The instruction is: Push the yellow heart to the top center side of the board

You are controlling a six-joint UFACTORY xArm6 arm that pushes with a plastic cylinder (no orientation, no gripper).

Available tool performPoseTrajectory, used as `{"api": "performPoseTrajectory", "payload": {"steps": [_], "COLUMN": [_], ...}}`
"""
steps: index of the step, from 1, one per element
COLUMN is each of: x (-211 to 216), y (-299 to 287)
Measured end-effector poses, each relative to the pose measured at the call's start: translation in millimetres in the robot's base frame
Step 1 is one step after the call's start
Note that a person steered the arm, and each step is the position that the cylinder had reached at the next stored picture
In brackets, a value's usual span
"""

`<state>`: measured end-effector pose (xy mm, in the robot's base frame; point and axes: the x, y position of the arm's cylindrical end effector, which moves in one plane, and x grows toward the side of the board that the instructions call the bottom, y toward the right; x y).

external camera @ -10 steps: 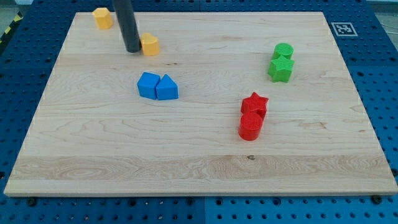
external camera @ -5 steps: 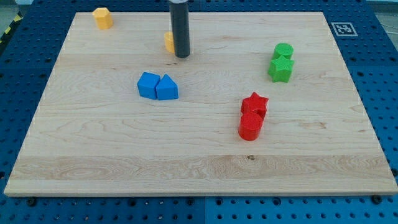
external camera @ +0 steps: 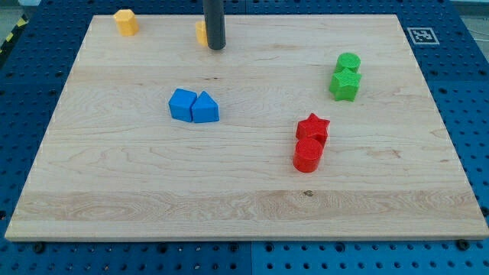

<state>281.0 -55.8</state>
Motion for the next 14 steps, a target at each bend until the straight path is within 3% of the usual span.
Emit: {"api": "performPoseTrajectory", "payload": {"steps": [2, 4, 10, 12, 14], "x": [10.0, -29.1, -41.3, -77.1, -76.9], "y": [-31.5, -39.2, -7.0, -13.0, 16.8]}}
